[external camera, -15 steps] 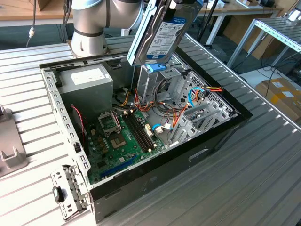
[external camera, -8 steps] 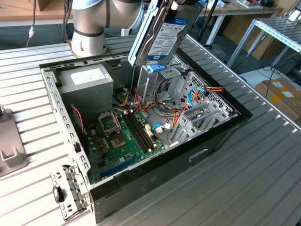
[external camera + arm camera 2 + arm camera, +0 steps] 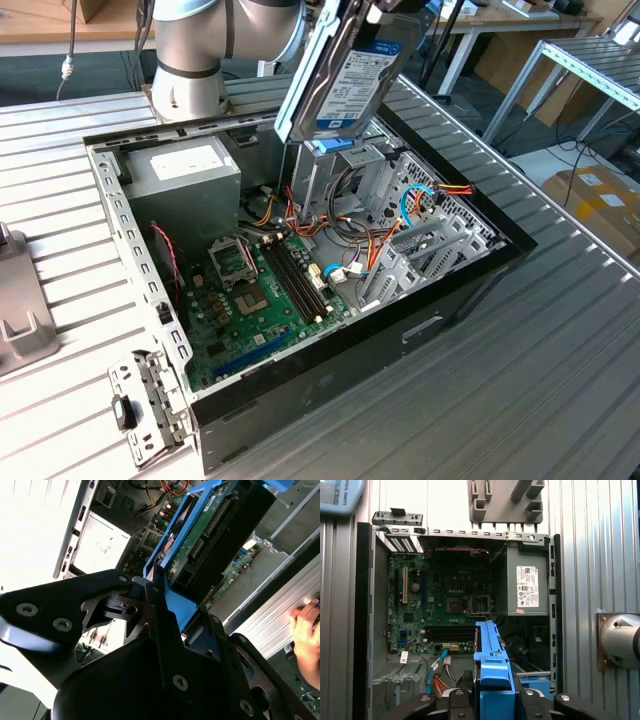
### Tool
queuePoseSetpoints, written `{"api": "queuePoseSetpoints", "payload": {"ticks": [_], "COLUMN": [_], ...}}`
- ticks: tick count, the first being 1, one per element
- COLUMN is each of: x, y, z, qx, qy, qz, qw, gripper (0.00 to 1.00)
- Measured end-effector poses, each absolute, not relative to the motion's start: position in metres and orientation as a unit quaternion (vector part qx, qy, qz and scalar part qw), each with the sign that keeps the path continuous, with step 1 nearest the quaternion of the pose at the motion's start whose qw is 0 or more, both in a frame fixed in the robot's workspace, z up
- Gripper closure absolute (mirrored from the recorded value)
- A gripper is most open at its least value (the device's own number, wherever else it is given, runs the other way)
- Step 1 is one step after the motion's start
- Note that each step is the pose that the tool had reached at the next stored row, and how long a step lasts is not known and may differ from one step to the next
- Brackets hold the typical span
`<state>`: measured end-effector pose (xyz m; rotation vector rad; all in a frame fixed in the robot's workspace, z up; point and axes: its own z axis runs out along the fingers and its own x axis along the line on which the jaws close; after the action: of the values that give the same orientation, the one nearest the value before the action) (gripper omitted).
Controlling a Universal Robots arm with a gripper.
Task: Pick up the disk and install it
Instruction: 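Pick up the disk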
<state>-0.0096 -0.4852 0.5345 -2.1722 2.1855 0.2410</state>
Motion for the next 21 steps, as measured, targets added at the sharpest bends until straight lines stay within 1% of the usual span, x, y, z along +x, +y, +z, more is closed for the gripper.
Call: {"api": "queuePoseSetpoints", "payload": {"ticks": [21], "x": [-0.0046], "y": [-0.4932], "z": [0.5333], "qx": [-0.703], "qy": [0.707], "qz": [0.078], "qw": [0.025], "gripper": [0.63]}}
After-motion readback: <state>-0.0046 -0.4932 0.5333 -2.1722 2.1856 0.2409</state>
